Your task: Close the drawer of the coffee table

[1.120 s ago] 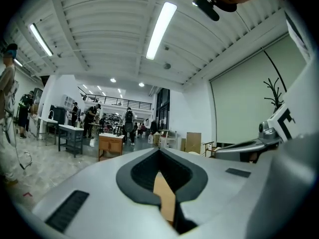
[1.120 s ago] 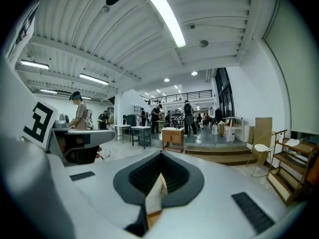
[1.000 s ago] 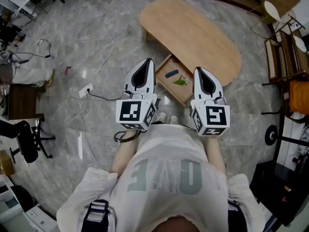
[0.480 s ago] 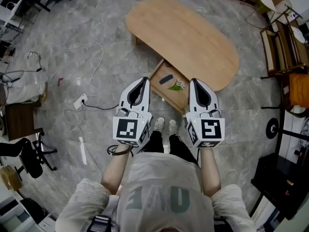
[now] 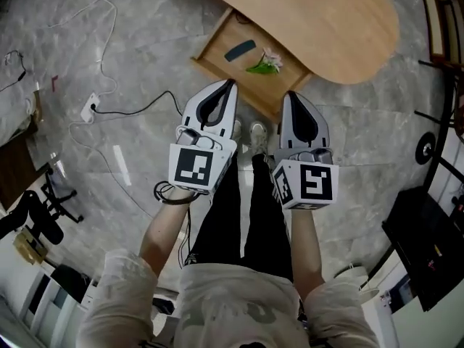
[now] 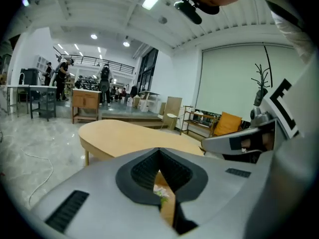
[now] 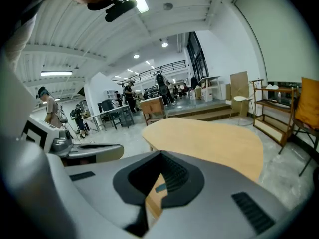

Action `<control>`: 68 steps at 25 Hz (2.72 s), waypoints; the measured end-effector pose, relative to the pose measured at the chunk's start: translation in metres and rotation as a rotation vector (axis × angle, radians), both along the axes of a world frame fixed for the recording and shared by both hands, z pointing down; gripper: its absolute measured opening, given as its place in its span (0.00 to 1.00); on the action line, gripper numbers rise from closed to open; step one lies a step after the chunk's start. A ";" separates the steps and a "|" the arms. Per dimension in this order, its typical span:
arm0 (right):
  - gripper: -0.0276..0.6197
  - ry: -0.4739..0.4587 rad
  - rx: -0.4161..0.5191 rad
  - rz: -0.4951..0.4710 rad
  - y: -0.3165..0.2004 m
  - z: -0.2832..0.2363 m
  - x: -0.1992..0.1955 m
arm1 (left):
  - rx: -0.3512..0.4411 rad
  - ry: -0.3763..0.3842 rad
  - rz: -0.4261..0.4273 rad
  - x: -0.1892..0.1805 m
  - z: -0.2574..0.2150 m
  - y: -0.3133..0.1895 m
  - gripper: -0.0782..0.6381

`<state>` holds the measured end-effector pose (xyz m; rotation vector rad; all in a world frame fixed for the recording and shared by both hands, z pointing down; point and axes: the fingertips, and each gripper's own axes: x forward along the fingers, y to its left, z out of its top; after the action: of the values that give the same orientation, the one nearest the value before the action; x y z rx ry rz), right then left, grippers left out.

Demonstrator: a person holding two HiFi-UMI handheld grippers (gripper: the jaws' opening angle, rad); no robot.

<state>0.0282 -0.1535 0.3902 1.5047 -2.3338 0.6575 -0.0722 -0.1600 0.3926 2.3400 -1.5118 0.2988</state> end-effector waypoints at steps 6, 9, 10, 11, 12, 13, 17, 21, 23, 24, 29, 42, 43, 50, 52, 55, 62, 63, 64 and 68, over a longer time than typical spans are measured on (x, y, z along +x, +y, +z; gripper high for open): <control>0.05 0.027 -0.055 0.006 0.014 0.073 0.002 | -0.040 -0.009 0.047 0.021 0.069 0.016 0.12; 0.05 0.028 -0.065 0.000 0.013 0.088 0.003 | -0.051 -0.031 0.073 0.025 0.086 0.018 0.12; 0.05 0.028 -0.064 -0.001 0.012 0.090 0.003 | -0.049 -0.040 0.080 0.025 0.089 0.016 0.12; 0.05 0.028 -0.063 -0.001 0.011 0.092 0.003 | -0.040 -0.055 0.089 0.024 0.092 0.015 0.12; 0.05 0.029 -0.063 -0.002 0.011 0.093 0.003 | -0.022 -0.082 0.106 0.023 0.094 0.013 0.12; 0.05 0.030 -0.065 -0.005 0.012 0.095 0.003 | -0.001 -0.126 0.139 0.023 0.097 0.013 0.12; 0.05 0.052 -0.085 -0.048 0.019 0.104 0.004 | -0.019 -0.433 0.480 0.025 0.143 0.025 0.22; 0.05 0.090 -0.122 -0.075 0.032 0.121 0.012 | -0.082 -0.764 0.931 0.013 0.207 0.046 0.37; 0.05 0.104 -0.139 -0.085 0.038 0.129 0.015 | -0.090 -0.952 1.135 0.002 0.236 0.056 0.37; 0.05 0.113 -0.146 -0.091 0.041 0.132 0.016 | -0.094 -1.034 1.215 -0.003 0.249 0.059 0.38; 0.05 0.123 -0.175 -0.108 0.053 0.147 0.015 | -0.128 -1.184 1.374 -0.006 0.290 0.068 0.37; 0.05 0.090 -0.214 -0.114 0.068 0.166 0.008 | -0.107 -1.325 1.478 0.000 0.329 0.076 0.21; 0.05 0.093 -0.216 -0.111 0.068 0.168 0.010 | -0.113 -1.329 1.480 0.000 0.329 0.076 0.21; 0.05 0.106 -0.234 -0.079 0.062 0.172 0.023 | -0.126 -1.319 1.461 0.000 0.327 0.075 0.21; 0.05 0.104 -0.231 -0.077 0.060 0.169 0.026 | -0.109 -1.319 1.426 0.000 0.321 0.074 0.21; 0.05 0.059 -0.215 -0.075 0.054 0.151 0.026 | -0.070 -1.309 1.391 0.003 0.298 0.071 0.21; 0.05 0.077 -0.127 -0.116 0.033 0.109 0.014 | -0.108 -1.308 1.324 0.012 0.262 0.038 0.21; 0.05 0.069 -0.127 -0.104 0.030 0.108 0.013 | -0.100 -1.323 1.320 0.013 0.263 0.031 0.21; 0.05 0.063 -0.128 -0.088 0.027 0.109 0.014 | -0.090 -1.333 1.314 0.015 0.265 0.023 0.21; 0.05 0.055 -0.141 -0.033 0.019 0.119 0.023 | -0.038 -1.340 1.281 0.035 0.265 -0.011 0.21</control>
<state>0.0516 -0.1345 0.5095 1.4015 -2.2168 0.7455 -0.0374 -0.1708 0.6571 2.7292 0.1504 2.4154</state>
